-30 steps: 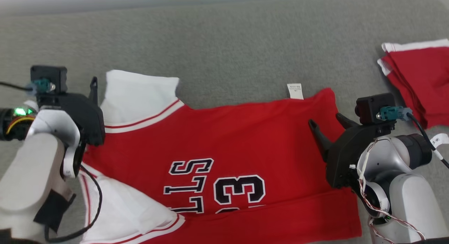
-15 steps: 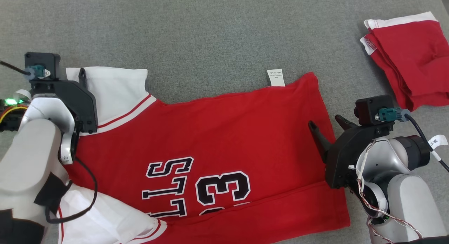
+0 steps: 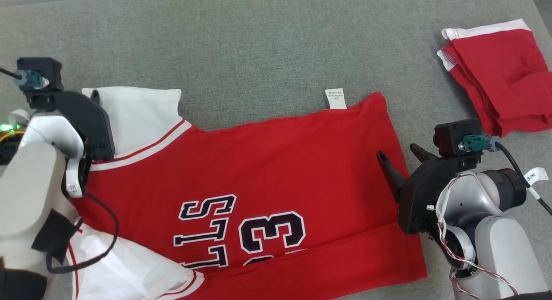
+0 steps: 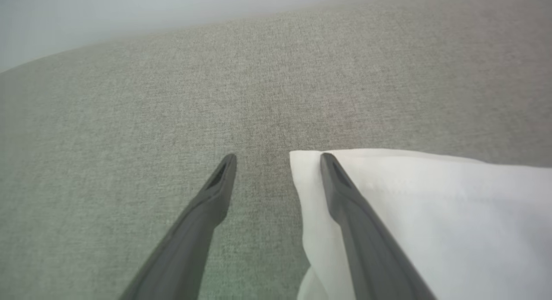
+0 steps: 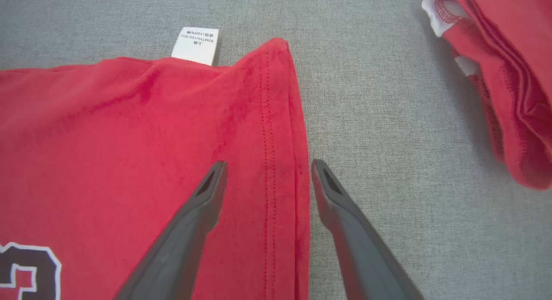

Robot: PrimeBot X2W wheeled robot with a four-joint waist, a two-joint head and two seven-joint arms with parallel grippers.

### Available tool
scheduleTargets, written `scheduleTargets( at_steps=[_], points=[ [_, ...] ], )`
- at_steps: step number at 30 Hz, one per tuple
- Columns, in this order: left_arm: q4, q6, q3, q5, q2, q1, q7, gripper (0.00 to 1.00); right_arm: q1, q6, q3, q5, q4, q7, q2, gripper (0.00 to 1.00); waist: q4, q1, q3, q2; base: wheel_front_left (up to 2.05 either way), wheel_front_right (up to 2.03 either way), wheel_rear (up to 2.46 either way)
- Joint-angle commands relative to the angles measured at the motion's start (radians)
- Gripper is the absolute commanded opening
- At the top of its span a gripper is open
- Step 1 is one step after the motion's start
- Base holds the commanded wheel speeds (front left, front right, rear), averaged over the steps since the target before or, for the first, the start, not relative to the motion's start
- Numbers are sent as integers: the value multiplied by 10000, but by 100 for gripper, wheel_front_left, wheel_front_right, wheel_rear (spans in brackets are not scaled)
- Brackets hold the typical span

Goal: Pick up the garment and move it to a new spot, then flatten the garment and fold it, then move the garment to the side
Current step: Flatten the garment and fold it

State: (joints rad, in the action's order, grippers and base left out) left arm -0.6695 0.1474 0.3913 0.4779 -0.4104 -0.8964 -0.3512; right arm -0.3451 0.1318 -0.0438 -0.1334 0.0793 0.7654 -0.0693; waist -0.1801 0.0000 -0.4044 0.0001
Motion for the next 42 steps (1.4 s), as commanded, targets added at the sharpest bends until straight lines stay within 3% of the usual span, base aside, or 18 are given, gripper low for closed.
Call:
scheduleTargets(
  at_steps=[1, 11, 13, 14, 18, 22, 24, 25, 31, 42],
  points=[
    [20, 12, 29, 115, -34, 273, -211, 100, 82, -27, -27, -88, 39, 14, 31, 100, -81, 0, -59, -1, 0, 0, 0],
    [-118, 181, 91, 270, -88, 556, -658, 100, 53, -27, 43, 10, 155, 139, -36, 100, -248, 0, -103, -1, 0, 0, 0],
    [-155, 224, 119, 328, -46, 565, -864, 59, 68, -27, 14, 13, 194, 161, -52, 100, -250, 0, -110, -1, 0, 0, 0],
    [-141, 249, 126, 343, -48, 552, -911, 46, 62, -27, -3, 20, 206, 183, -55, 100, -248, 0, -116, -1, 0, 0, 0],
    [-209, 155, 43, 597, -22, 533, -1284, 24, -49, -27, -83, 33, 224, 250, -86, 100, -251, 0, -121, -1, 0, 0, 0],
    [-195, 270, 10, 598, -166, 486, -1343, 26, -83, -27, -181, 20, 174, 233, -80, 100, -306, 0, -98, -1, 0, 0, 0],
    [-244, 288, -17, 643, -240, 485, -1388, 3, -69, -27, -246, -15, 150, 204, -76, 100, -358, 0, -96, -1, 0, 0, 0],
    [-253, 276, -25, 669, -253, 487, -1397, 0, -62, -27, -271, -42, 142, 196, -82, 100, -383, 0, -100, -1, 0, 0, 0],
    [-50, 189, -184, 850, -226, 437, -1024, 0, -421, -27, -414, -10, 82, 171, -235, 100, -433, 0, -165, -1, 0, 0, 0],
    [577, 4, -846, 1677, 65, 45, -576, 0, -2285, -27, -847, 1373, -651, 478, -616, 100, -44, 0, -675, -1, 0, 0, 0]
  ],
)
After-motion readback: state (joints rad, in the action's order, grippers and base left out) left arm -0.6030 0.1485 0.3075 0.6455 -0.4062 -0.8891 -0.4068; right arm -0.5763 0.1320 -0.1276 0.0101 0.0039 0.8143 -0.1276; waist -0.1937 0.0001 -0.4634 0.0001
